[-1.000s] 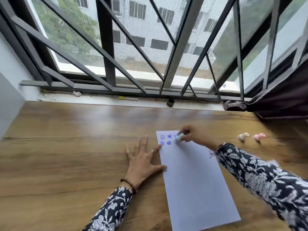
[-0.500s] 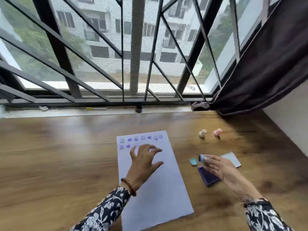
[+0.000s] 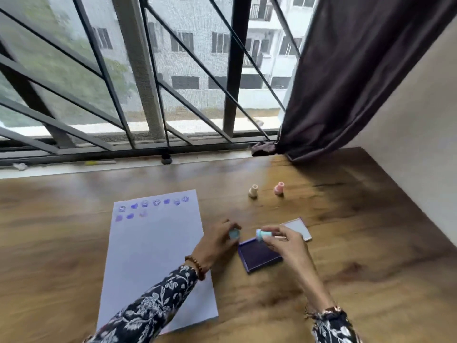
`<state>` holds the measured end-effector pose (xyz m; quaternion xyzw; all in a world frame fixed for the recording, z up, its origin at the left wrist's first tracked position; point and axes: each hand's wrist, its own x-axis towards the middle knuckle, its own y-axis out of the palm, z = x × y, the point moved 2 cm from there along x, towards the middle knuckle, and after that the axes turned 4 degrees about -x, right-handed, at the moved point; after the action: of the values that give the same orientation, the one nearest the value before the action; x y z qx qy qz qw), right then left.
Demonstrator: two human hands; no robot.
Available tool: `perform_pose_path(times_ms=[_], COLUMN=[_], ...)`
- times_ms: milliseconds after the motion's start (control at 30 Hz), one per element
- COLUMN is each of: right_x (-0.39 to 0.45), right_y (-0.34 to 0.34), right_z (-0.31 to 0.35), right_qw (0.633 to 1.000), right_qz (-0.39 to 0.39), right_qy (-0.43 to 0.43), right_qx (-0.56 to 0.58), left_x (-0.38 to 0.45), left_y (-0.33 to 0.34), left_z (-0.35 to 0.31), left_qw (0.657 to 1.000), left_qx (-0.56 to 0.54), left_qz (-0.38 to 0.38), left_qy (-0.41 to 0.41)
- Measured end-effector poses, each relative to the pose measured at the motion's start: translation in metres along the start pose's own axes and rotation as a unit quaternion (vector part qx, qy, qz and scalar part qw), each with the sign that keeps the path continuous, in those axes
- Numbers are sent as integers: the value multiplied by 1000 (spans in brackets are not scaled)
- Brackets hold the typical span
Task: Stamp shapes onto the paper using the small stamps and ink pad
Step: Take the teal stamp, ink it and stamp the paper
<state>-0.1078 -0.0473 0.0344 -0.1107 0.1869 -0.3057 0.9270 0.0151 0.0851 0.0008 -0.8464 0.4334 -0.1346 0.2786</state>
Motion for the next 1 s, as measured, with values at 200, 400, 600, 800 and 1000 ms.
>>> perform_pose_path(times_ms=[200, 400, 600, 800, 1000], right_x=[-1, 1, 0, 6, 25], right_y=[-1, -7, -13, -9, 15], right_z=[26, 44, 57, 59, 49], right_qw=[979, 958, 959, 965, 984], right_qz=[10, 80, 93, 68, 60], right_qy=[-143, -205, -239, -223, -141], right_qx=[-144, -185, -122, -123, -90], left_x=[-12, -12, -15, -18, -10], left_y=[1, -11, -26, -32, -30], left_z=[-27, -41, -44, -46, -26], left_qw=[986, 963, 928, 928, 948], left_qx=[-164, -264, -361, -358, -296], left_qz=[-24, -49, -65, -91, -114], left_qy=[-29, -32, -59, -48, -37])
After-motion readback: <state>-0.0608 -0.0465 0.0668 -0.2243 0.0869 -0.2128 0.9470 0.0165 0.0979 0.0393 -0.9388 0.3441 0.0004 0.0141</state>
